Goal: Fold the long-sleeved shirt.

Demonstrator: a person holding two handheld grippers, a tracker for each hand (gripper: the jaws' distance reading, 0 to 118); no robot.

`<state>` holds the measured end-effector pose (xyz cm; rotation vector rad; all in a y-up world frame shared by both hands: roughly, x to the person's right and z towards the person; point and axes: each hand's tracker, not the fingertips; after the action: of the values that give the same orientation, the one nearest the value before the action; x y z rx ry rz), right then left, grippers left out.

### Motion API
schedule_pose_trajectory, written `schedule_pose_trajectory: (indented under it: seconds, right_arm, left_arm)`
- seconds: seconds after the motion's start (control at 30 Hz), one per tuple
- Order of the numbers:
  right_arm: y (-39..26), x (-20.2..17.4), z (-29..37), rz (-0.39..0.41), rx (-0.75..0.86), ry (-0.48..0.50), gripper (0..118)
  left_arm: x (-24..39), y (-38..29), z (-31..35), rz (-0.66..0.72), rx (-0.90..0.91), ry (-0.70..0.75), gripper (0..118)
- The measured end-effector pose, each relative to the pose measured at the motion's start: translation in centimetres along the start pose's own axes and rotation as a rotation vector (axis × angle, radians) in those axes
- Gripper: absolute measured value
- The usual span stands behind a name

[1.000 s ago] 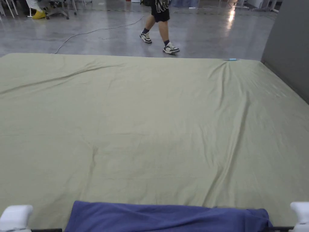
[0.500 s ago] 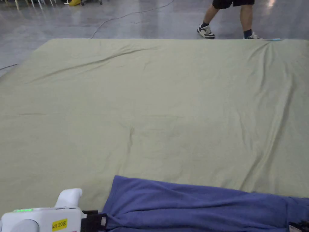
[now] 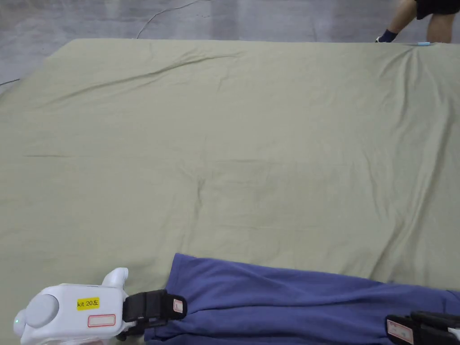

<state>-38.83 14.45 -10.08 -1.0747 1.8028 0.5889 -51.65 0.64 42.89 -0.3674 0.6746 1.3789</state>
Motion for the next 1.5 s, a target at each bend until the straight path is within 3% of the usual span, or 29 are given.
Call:
schedule_pose_trajectory:
  seconds: [0.2, 0.43, 0.5, 0.53, 0.57, 0.6, 0.63, 0.7, 0.77, 0.9, 1.2, 1.37, 1.5]
  right_arm:
    - [-0.1, -0.9, -1.2, -0.003, -0.015, 0.037, 0]
    - [0.2, -1.6, -2.3, -0.009, -0.017, 0.068, 0]
    - [0.0, -1.7, -2.4, -0.012, -0.018, 0.066, 0]
    - [0.1, -1.8, -2.4, -0.010, -0.018, 0.066, 0]
    - [0.1, -1.8, -2.4, -0.009, -0.017, 0.065, 0]
    - [0.0, -2.0, -2.3, -0.008, -0.015, 0.067, 0]
    - [0.0, -2.0, -2.2, -0.008, -0.014, 0.070, 0]
    - [0.2, -2.1, -2.4, -0.007, -0.013, 0.073, 0]
    - [0.2, -2.7, -2.5, -0.007, -0.015, 0.065, 0]
    - [0.6, -3.9, -2.3, -0.010, -0.022, 0.034, 0]
    - [1.5, -5.4, -2.5, -0.017, -0.028, -0.005, 0]
    - [1.9, -5.5, -2.4, -0.041, -0.014, -0.008, 0]
    - [2.3, -6.1, -2.4, -0.033, -0.017, -0.025, 0]
  left_arm:
    - [-2.3, 1.1, -3.0, 0.193, 0.012, -0.253, 118]
    - [1.0, 3.3, -8.3, 0.060, -0.099, -0.256, 118]
    - [0.9, 3.8, -8.2, 0.078, -0.106, -0.255, 117]
    - [0.9, 3.8, -8.0, 0.079, -0.113, -0.261, 105]
    - [0.8, 3.6, -7.5, 0.077, -0.113, -0.261, 73]
    - [0.3, 3.4, -6.9, 0.078, -0.095, -0.224, 12]
    - [-0.4, 3.2, -6.2, 0.097, -0.068, -0.172, 0]
    - [-2.3, 2.1, -6.4, 0.206, -0.081, -0.179, 0]
    - [-3.8, 1.5, -5.8, 0.282, -0.043, -0.311, 0]
    - [-4.0, 1.3, -3.6, 0.319, 0.051, -0.410, 0]
    - [-2.0, 2.3, 2.0, 0.260, 0.028, -0.367, 0]
    - [-4.5, 2.2, 6.3, 0.290, 0.126, -0.361, 0]
    - [-7.0, 2.6, 10.8, 0.290, 0.166, -0.260, 0]
